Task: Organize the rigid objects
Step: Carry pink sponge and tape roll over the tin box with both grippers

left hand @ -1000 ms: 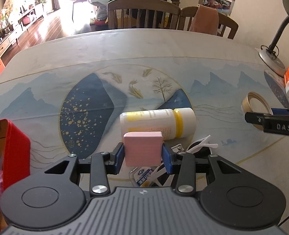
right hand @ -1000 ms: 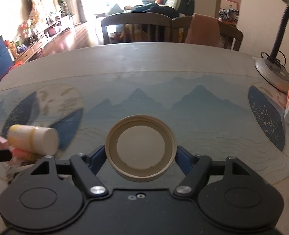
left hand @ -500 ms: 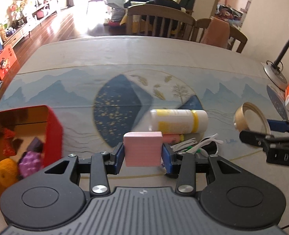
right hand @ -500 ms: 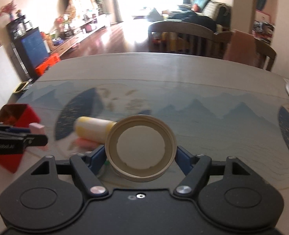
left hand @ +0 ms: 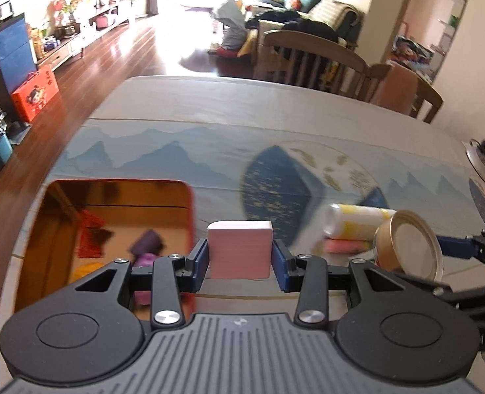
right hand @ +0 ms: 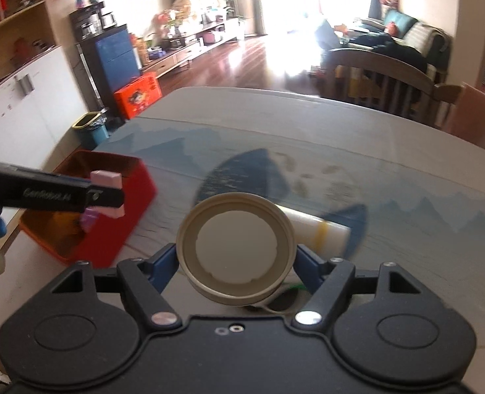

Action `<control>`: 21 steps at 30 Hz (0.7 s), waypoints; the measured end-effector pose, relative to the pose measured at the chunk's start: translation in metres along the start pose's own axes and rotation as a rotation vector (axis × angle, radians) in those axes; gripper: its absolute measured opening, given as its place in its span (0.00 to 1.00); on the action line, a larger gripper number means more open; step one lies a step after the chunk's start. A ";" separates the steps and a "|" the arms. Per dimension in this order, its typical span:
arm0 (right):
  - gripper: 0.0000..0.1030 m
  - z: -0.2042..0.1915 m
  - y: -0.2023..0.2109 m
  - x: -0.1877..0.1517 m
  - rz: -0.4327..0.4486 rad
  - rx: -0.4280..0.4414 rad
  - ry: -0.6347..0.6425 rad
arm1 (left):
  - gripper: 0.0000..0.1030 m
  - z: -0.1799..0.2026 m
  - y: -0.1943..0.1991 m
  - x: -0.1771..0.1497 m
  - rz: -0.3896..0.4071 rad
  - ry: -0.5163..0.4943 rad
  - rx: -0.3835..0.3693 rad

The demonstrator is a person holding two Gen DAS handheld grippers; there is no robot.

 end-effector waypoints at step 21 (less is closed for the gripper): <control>0.73 -0.150 -0.077 0.047 -0.018 0.052 0.164 | 0.39 -0.153 -0.026 0.023 -0.016 0.013 0.062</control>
Point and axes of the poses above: each gripper's, at about its wrist camera, not at the fingertips, and y roughly against the way its jaws point, z to its right, x to its top, the point moved 4 cm from there along -y, roughly the way its jaws point, and after that the axes turned 5 degrees about z, right-handed, at the moved point
